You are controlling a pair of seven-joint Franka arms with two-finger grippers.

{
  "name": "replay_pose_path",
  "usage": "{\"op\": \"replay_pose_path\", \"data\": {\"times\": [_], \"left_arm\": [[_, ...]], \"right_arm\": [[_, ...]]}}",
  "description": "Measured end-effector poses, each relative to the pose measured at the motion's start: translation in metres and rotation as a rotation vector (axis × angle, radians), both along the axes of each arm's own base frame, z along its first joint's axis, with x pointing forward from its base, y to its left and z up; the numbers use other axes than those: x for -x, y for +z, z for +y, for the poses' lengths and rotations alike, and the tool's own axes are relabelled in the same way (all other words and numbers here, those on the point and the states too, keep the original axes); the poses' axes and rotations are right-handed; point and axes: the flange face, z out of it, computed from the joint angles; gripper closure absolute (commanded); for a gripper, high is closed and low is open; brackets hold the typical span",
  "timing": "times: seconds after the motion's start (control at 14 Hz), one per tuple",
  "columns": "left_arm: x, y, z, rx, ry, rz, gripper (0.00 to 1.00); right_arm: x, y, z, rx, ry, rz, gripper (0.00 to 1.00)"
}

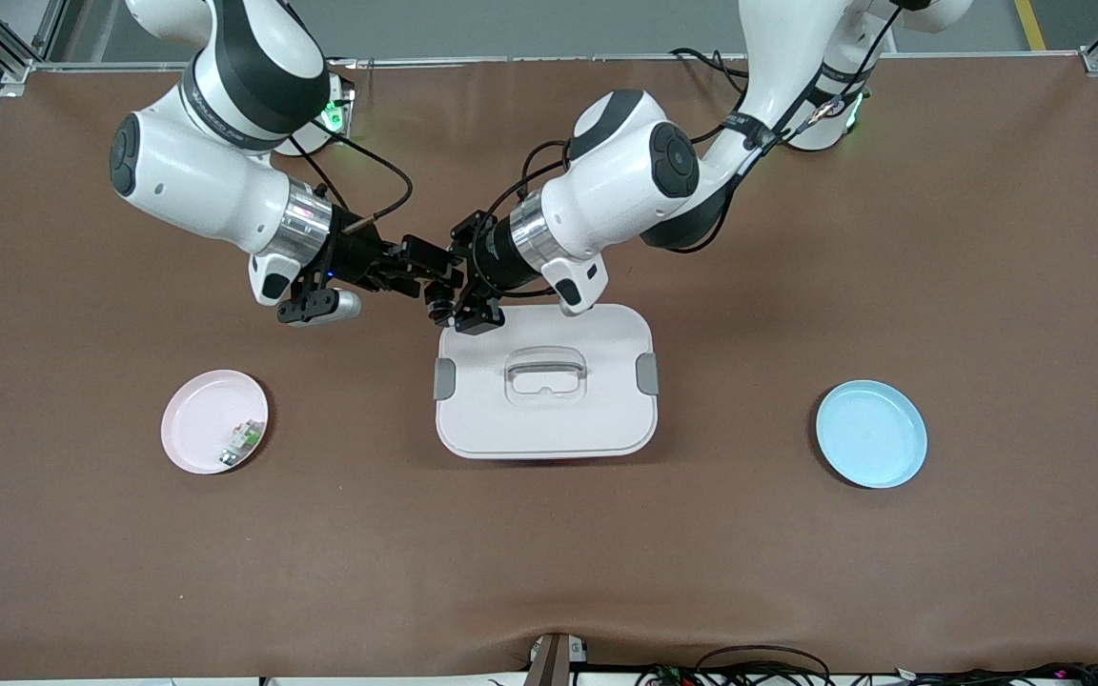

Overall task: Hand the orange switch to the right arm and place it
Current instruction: 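Close the right gripper on the switch's black end beside the left gripper, then open the left gripper and pull the switch away with the right gripper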

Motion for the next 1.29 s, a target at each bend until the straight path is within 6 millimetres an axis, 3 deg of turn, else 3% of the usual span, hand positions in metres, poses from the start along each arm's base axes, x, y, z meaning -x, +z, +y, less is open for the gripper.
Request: {"op": "replay_pose_path", "data": {"times": [0.29, 0.64, 0.93, 1.14, 1.29], "left_arm": [[0.0013, -0.0027, -0.0010, -0.004, -0.003, 0.004, 0.67], [0.0010, -0.0026, -0.0005, -0.003, -0.003, 0.007, 0.67], [0.0009, -0.0025, -0.0005, -0.003, -0.003, 0.007, 0.57], [0.0008, -0.0021, -0.0003, -0.003, -0.003, 0.007, 0.08], [0.0006, 0.0020, 0.0001, 0.002, -0.002, 0.001, 0.00]], "right_arm": [[0.0025, 0.0039, 0.0073, -0.012, 0.008, -0.005, 1.00], [0.0027, 0.0038, 0.0074, -0.013, 0.021, -0.014, 1.00], [0.0026, 0.0040, 0.0074, -0.013, 0.022, -0.015, 1.00], [0.0026, 0.0044, 0.0075, -0.013, 0.023, -0.016, 1.00], [0.0019, 0.0024, 0.0061, -0.011, 0.021, -0.013, 1.00]]}}
